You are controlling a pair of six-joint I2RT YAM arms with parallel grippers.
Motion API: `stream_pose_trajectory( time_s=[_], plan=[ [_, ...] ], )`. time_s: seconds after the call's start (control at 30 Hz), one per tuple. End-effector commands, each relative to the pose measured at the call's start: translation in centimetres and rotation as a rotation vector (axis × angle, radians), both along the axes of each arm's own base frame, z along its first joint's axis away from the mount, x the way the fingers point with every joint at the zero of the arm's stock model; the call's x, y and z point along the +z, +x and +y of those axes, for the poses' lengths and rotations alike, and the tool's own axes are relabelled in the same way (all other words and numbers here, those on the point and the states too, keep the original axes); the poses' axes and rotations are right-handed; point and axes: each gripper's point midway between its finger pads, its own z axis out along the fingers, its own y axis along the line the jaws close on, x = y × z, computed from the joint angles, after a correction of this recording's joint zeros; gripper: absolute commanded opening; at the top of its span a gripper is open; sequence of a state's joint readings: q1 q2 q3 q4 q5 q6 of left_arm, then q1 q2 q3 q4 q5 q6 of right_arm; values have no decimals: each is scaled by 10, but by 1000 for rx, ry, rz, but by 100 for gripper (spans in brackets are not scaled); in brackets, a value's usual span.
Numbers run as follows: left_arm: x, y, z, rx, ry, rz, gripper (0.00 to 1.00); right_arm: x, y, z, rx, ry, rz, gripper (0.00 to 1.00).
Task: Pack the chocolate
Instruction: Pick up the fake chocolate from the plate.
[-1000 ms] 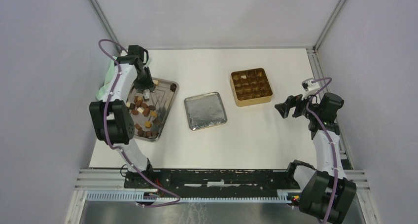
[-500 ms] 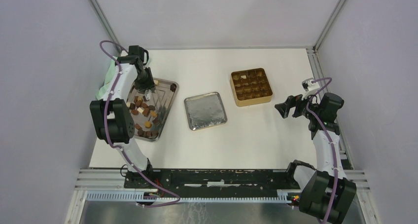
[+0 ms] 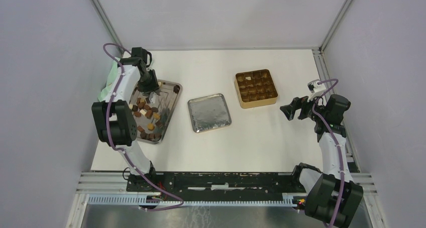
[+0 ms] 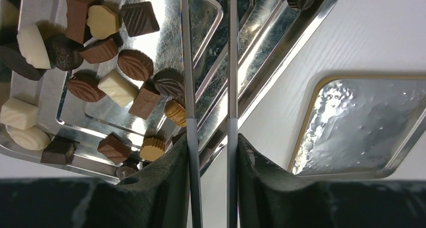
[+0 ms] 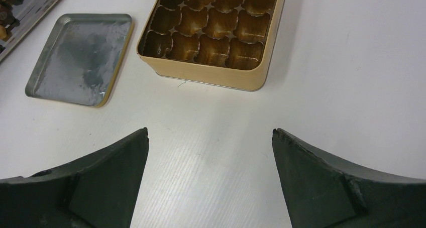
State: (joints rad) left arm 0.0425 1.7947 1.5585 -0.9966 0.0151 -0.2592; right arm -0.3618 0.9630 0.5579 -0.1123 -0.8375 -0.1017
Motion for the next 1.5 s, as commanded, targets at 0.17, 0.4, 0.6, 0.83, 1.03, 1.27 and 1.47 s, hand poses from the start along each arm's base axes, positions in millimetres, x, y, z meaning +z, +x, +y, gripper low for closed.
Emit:
stream_pose_trajectory(
  time_s=[0.17,0.4,0.6,0.83,1.03,1.27,1.47],
  plan=[
    [8,-14,-12,-83,-57,1,39,7,3,1,15,3,-39,98],
    [18,-20,-15,-86,-71,-11,39,7,3,1,15,4,-40,98],
    [31,-29,-21,-90,-97,-21,39,6,2,2,16,6,-39,98],
    [37,-35,-18,-80,-80,-34,39,6,2,3,17,7,-41,98],
    [40,-23,-5,-55,-14,-56,40,6,1,4,20,12,-43,98],
    [27,-14,-5,-61,-18,-40,42,7,0,4,18,7,-49,98],
    [23,-9,-5,-74,-16,-33,46,7,0,3,17,6,-49,98]
  ],
)
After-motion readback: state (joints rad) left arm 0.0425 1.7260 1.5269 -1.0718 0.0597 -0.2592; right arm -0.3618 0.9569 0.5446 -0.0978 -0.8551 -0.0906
